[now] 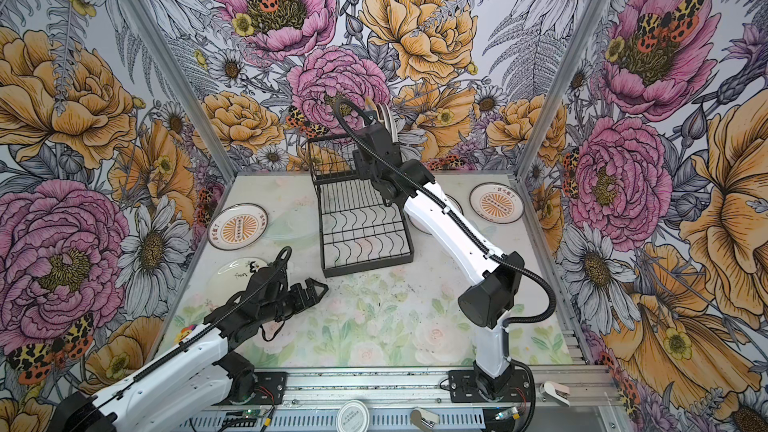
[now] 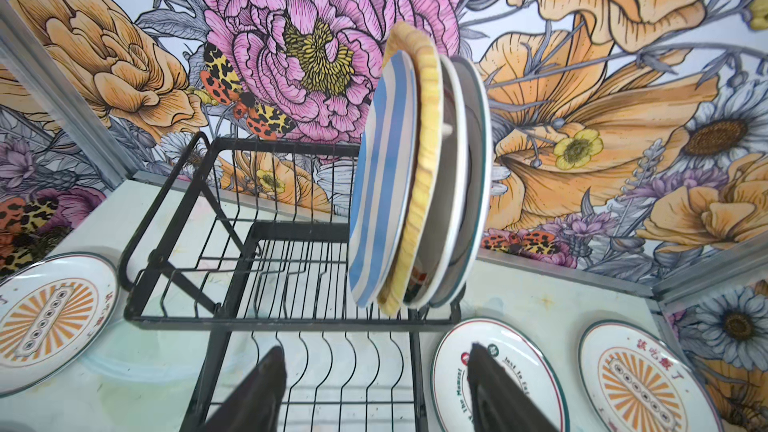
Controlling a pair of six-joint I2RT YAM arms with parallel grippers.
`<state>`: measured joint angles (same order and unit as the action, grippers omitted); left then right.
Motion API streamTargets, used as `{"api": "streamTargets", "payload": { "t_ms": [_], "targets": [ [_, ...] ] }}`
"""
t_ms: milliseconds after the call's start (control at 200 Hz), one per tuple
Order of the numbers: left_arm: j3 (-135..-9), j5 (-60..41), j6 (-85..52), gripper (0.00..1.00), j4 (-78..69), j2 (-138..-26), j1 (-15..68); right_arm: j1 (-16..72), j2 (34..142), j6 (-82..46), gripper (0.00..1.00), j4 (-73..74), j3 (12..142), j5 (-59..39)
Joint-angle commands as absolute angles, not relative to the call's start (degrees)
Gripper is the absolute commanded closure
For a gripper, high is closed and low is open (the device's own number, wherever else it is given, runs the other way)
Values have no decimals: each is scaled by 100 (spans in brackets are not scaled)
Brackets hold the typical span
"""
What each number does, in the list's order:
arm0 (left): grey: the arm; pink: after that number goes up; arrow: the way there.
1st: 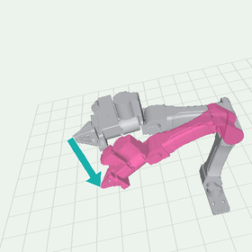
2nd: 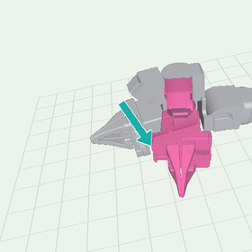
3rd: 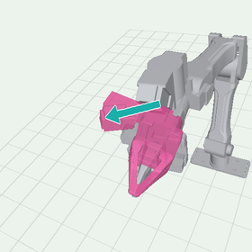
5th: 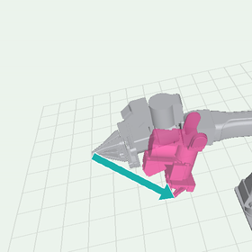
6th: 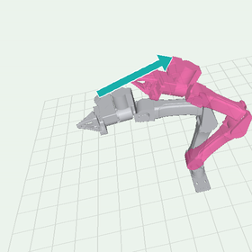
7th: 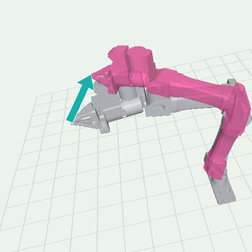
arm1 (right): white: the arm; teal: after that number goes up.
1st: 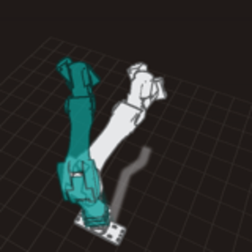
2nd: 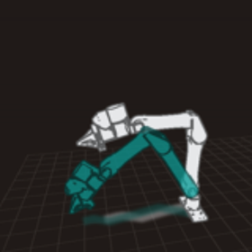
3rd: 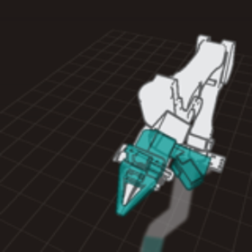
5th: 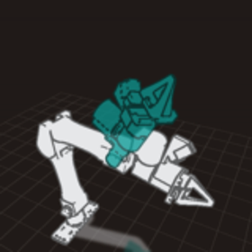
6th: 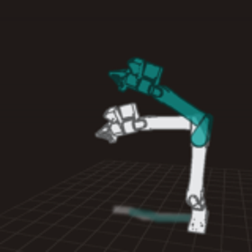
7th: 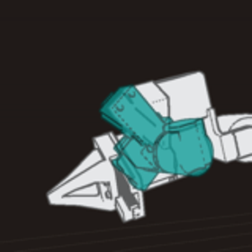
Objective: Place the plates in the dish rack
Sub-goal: 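Open and withdraw the right gripper while left gripper reaches toward the floral plate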
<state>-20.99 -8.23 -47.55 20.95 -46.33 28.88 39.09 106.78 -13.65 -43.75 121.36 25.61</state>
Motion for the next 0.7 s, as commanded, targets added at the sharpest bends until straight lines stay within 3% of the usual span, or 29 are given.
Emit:
{"api": "streamTargets", "payload": {
  "t_ms": [0, 380, 696],
  "targets": [
    [-2431, -443, -4556, 1, 2529, -4479, 2724, 3946, 10064, -1737, 28, -4304, 11428, 2076],
    [-3355, 554, -4052, 3, 3633, -4791, 1967, 3815, 8193, -2399, 22, -3838, 8521, 1300],
    [-4126, 828, -3269, 7, 3979, -5769, 415, 3532, 7395, -2671, 20, -3485, 7029, 615]
  ]
}}
